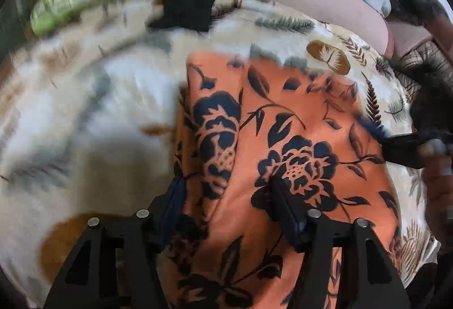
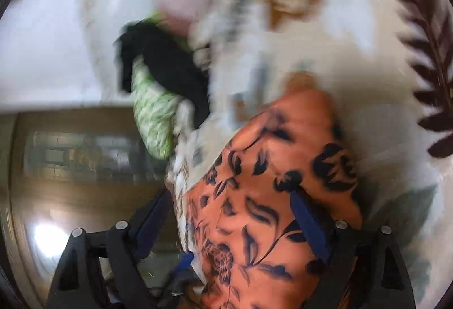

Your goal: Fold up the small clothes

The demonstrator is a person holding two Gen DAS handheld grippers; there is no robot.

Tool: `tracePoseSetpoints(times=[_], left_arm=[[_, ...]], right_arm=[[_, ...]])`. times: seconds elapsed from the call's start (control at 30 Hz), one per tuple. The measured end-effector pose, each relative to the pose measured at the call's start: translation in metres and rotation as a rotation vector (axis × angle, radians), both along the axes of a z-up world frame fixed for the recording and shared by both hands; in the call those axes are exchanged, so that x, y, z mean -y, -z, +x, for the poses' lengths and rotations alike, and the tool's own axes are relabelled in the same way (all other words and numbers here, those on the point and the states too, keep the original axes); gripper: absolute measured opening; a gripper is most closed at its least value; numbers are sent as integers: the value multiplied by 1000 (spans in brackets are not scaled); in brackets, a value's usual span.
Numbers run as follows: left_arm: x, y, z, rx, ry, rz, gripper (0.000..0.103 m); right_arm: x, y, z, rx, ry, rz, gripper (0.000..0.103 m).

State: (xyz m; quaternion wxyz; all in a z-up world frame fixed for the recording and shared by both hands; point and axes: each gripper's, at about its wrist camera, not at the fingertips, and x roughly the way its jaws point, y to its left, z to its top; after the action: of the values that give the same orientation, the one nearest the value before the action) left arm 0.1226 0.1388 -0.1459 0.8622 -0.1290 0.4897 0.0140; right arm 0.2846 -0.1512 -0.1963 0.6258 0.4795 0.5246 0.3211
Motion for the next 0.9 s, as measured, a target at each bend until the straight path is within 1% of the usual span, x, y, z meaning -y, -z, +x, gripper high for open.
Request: tracePoseSetpoints(times=[0.03, 0.07, 0.1, 0.13, 0.17, 0.2, 0.23, 0.27, 0.3, 0.33, 0.37, 0.43, 0.47, 0.5, 0.53, 0.57, 0.6, 0.63, 0.67, 0.7, 0.73, 0.8, 0.83, 0.87, 0.9], left_arm=[[-4, -5, -6, 21, -16, -24, 68], [-4, -11, -10, 33, -20, -27, 68], [-2, -18, -16, 52, -21, -17, 68], [-1, -23, -20, 66, -13, -8, 68], [2, -26, -26, 78, -2, -3, 68], [5, -29, -30, 83, 9, -1, 68], [8, -28, -32, 80, 19, 2, 68], [11, -26, -33, 61, 29, 20, 68], [11, -26, -36, 47, 27, 42, 68], [11, -28, -39, 54, 25, 42, 67], [9, -33, -44, 73, 20, 30, 67], [11, -48, -54, 110, 19, 19, 67], [12, -54, -61, 136, 24, 14, 68], [13, -56, -67, 154, 28, 12, 68], [17, -56, -72, 160, 36, 13, 69], [18, -50, -74, 147, 40, 8, 70], [18, -39, -74, 116, 41, -3, 70], [18, -21, -70, 63, 30, 19, 70], [19, -8, -67, 21, 22, 65, 73], [18, -6, -70, 19, 23, 88, 73], [15, -13, -75, 32, 18, 69, 73], [10, -33, -85, 81, 2, 6, 73], [11, -42, -89, 113, 5, -4, 73], [14, -51, -91, 145, 15, 12, 73], [17, -54, -89, 153, 22, 25, 73]], right_arm=[[4, -14, -5, 48, 6, -3, 86], [5, -25, -8, 89, -2, -10, 87], [4, -39, -14, 136, -37, 4, 87], [1, -43, -16, 148, -55, 27, 87], [-4, -44, -17, 143, -78, 60, 87], [-13, -38, -13, 126, -102, 56, 88], [-22, -29, -10, 101, -122, -2, 88], [-31, -16, -7, 69, -133, -92, 88], [-32, -3, -8, 37, -102, -106, 86], [-28, -8, -13, 42, -66, -86, 86], [-26, -23, -21, 68, -54, -78, 86], [-21, -49, -41, 145, -92, -87, 87], [-20, -57, -53, 172, -91, -94, 87], [-10, -63, -75, 203, -97, -81, 87], [-6, -60, -88, 195, -110, -63, 87], [-5, -52, -102, 170, -123, -51, 87], [-7, -33, -117, 121, -135, -52, 87], [-7, -15, -126, 76, -147, -74, 87], [-3, -4, -132, 47, -143, -73, 87], [5, -4, -141, 43, -104, -39, 87], [8, -12, -144, 56, -93, -46, 87], [13, -36, -159, 144, -109, -65, 88], [18, -45, -168, 187, -110, -78, 88], [25, -48, -176, 206, -98, -120, 88], [30, -46, -178, 208, -84, -156, 88]])
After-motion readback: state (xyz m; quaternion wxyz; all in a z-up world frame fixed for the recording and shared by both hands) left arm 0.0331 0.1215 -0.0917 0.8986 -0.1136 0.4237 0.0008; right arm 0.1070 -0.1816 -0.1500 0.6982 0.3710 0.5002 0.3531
